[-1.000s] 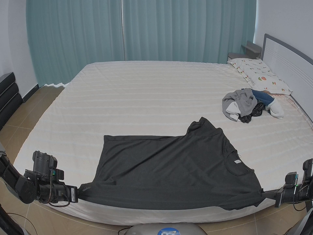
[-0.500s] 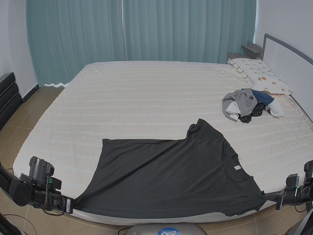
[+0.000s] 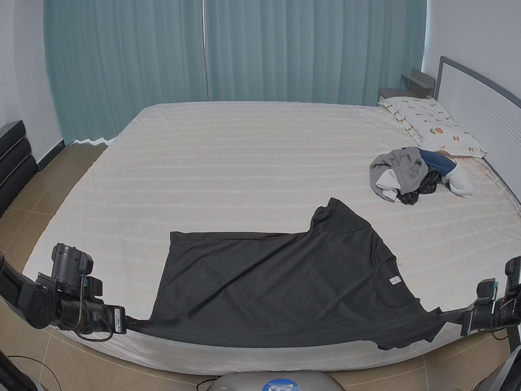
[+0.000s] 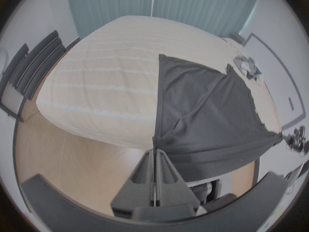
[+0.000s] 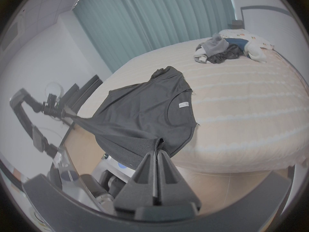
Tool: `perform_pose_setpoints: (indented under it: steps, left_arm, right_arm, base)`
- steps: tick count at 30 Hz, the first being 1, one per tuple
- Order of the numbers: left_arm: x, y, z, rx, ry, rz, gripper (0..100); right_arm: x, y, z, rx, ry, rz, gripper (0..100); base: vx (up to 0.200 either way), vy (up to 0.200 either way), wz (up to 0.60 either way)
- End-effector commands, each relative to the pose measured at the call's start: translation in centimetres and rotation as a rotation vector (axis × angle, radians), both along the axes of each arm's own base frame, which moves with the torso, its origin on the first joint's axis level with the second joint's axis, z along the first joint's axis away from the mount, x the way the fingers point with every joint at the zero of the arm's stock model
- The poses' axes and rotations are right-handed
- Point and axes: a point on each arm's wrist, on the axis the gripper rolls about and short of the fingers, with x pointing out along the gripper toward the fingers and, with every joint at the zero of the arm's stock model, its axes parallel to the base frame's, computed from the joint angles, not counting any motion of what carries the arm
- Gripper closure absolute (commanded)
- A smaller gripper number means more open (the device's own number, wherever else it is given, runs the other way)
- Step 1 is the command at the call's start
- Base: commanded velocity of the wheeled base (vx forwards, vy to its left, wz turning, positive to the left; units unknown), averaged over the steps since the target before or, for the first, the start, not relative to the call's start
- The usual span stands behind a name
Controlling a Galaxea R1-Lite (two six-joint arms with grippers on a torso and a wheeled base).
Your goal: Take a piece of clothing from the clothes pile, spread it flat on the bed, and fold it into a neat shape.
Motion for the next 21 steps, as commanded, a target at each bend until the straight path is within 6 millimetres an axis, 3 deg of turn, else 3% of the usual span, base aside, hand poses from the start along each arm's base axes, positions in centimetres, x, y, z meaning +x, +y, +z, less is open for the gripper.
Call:
perform_pose_setpoints:
  steps: [1,10,21]
  left_arm:
    - [3.3,-0.3,-1.0,-0.082,0.0,0.079,100]
    - [6.9,-0.7,-2.5,-0.186,-0.067,0.219,100]
    - [10.2,-1.2,-5.4,-0.299,-0.184,0.326,100]
  right_arm:
    - [2.7,-0.3,0.8,0.07,0.006,-0.036,100]
    - [8.3,1.0,1.2,0.313,0.142,-0.137,100]
    - [10.9,0.2,-1.6,0.323,0.169,-0.152,100]
  base:
    - [0.0,0.0,0.0]
    - [0.0,0.0,0.0]
    - [0.0,0.0,0.0]
